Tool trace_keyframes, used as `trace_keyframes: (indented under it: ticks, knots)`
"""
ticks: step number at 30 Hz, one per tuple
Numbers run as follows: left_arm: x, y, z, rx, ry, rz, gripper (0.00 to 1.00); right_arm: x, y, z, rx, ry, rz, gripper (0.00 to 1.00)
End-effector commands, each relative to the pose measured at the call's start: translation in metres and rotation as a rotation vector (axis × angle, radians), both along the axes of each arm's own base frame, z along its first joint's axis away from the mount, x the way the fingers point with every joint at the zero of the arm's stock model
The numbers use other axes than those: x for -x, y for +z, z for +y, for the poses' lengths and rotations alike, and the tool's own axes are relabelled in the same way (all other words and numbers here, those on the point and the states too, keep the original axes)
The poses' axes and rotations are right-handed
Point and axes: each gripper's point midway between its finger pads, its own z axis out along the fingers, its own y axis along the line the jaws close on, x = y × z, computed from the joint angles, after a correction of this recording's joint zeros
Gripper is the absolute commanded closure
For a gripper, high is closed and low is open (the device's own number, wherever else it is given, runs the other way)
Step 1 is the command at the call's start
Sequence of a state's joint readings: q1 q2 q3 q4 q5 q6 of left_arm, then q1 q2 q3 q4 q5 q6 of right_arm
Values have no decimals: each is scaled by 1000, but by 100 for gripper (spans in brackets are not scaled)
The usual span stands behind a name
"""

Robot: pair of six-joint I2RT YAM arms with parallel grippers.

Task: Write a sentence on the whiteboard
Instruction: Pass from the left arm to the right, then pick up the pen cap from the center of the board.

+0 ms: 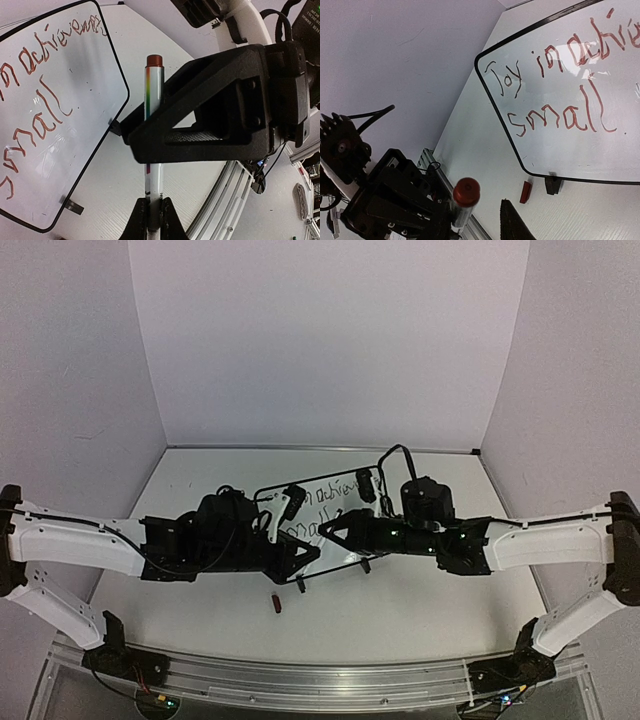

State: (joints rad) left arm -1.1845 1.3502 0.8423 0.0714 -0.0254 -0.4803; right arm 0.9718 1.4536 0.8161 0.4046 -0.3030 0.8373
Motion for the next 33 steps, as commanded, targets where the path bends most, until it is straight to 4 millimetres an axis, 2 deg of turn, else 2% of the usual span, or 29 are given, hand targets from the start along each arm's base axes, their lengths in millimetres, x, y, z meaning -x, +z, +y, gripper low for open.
trace_keyframes:
  ticks: [1, 5, 7, 8, 11, 13, 16, 18, 21, 23, 27, 33]
  knots:
    - [3, 23, -2, 69, -18, -19, 100, -3, 22, 20, -110, 30, -22, 82]
    - [-1, 22, 1, 59, 0, -16, 100, -7, 16, 19, -106, 7, -14, 99]
    - [-4, 20, 4, 41, 22, -9, 97, -10, 15, 15, -98, -21, -29, 100]
    - [-7, 18, 8, 27, 48, -5, 91, -13, 16, 11, -92, -45, -44, 100]
    - [-15, 8, 26, -25, 136, 12, 62, -23, 20, -8, -45, -138, -106, 100]
    - [-16, 2, 40, -43, 172, 19, 46, -32, 20, -25, 35, -218, -149, 100]
    - [-8, -16, 63, -114, 165, 14, 37, -45, 21, -55, 168, -348, -197, 100]
    - [-8, -36, 83, -193, 186, 37, 35, -49, 23, -72, 222, -410, -225, 100]
    - [-19, -62, 117, -275, 290, 172, 41, -53, 28, -90, 261, -476, -256, 100]
    - [-20, -70, 125, -272, 324, 222, 43, -53, 28, -96, 278, -494, -265, 100]
    - [-18, -83, 124, -221, 369, 295, 43, -53, 20, -103, 285, -524, -244, 100]
    - [-15, -106, 96, -209, 318, 387, 42, -50, 9, -102, 295, -511, -222, 100]
